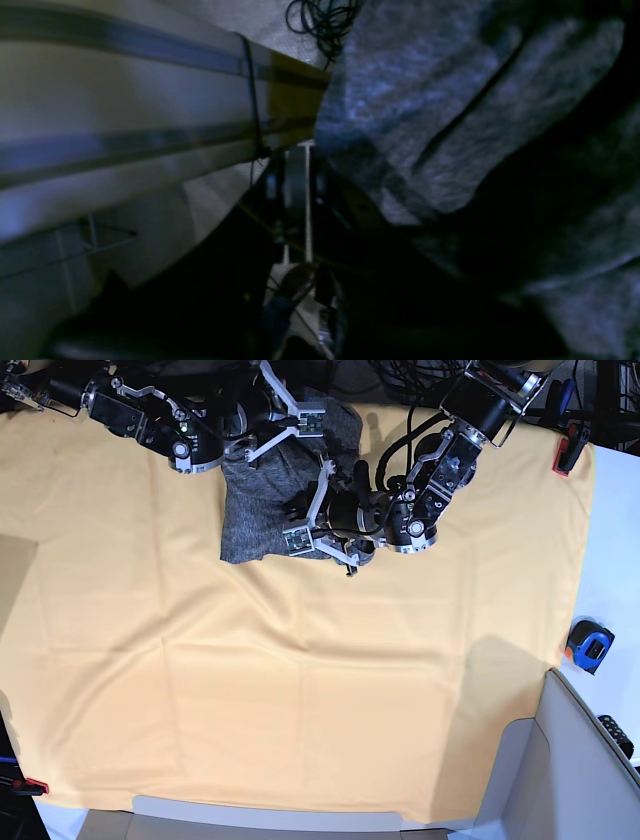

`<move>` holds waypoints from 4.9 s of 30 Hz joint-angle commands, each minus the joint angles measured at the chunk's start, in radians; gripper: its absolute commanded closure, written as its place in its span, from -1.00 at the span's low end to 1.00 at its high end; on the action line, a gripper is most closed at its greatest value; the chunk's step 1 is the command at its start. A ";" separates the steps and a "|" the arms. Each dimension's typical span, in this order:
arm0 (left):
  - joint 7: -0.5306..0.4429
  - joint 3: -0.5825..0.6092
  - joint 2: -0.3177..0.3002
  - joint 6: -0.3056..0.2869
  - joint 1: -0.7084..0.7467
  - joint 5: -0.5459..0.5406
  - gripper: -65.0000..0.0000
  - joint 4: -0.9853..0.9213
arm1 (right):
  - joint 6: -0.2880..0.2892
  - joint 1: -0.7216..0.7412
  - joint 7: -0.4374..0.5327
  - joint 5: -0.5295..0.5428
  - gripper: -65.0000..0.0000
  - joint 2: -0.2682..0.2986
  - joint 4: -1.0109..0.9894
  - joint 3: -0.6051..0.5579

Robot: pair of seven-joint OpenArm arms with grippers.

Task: Fold the T-shirt properly
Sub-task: 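Lower the bundle and flatten it with both grippers, then grasp the bundle's edge with both grippers and fold it under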

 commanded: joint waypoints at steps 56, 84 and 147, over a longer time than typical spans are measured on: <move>0.121 -0.173 -0.012 0.014 0.024 0.098 0.97 0.190 | -0.053 -0.129 0.135 -0.125 1.00 0.052 0.034 0.172; 0.213 -0.215 0.096 0.014 0.053 0.099 0.69 0.399 | -0.053 -0.055 0.196 -0.218 1.00 -0.439 -0.294 0.738; 0.354 -0.357 -0.140 0.014 0.421 0.096 1.00 0.539 | -0.165 0.001 0.180 -0.473 1.00 -0.617 -0.417 0.928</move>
